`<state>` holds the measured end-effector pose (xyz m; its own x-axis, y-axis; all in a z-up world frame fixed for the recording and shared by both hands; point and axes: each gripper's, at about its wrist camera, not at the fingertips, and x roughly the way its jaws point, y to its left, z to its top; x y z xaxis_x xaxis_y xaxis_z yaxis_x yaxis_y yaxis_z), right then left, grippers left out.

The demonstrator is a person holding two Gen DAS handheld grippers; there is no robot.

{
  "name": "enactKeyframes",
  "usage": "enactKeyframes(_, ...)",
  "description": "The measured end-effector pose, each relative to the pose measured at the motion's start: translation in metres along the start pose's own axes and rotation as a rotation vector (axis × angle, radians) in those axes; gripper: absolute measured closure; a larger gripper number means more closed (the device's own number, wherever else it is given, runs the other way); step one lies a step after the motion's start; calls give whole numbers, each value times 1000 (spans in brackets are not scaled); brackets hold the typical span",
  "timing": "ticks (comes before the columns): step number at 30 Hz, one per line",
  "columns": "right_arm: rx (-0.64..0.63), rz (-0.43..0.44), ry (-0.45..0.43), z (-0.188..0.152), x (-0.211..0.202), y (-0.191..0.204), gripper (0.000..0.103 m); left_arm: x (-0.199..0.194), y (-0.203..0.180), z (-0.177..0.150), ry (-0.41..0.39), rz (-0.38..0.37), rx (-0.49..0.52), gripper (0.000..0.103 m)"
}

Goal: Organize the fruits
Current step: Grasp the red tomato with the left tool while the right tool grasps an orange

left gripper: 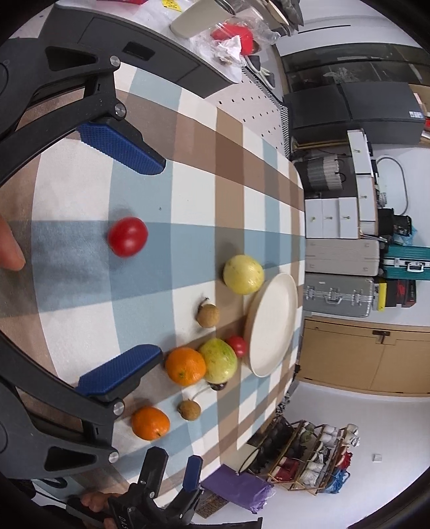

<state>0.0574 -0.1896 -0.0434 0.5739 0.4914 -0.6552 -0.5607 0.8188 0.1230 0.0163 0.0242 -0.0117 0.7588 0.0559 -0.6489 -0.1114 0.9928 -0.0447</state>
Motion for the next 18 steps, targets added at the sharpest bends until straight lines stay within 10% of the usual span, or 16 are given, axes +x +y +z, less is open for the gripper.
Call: enactKeyframes(18, -14, 42, 127, -8, 28, 8, 23, 35, 14, -13, 175, -46, -8, 33)
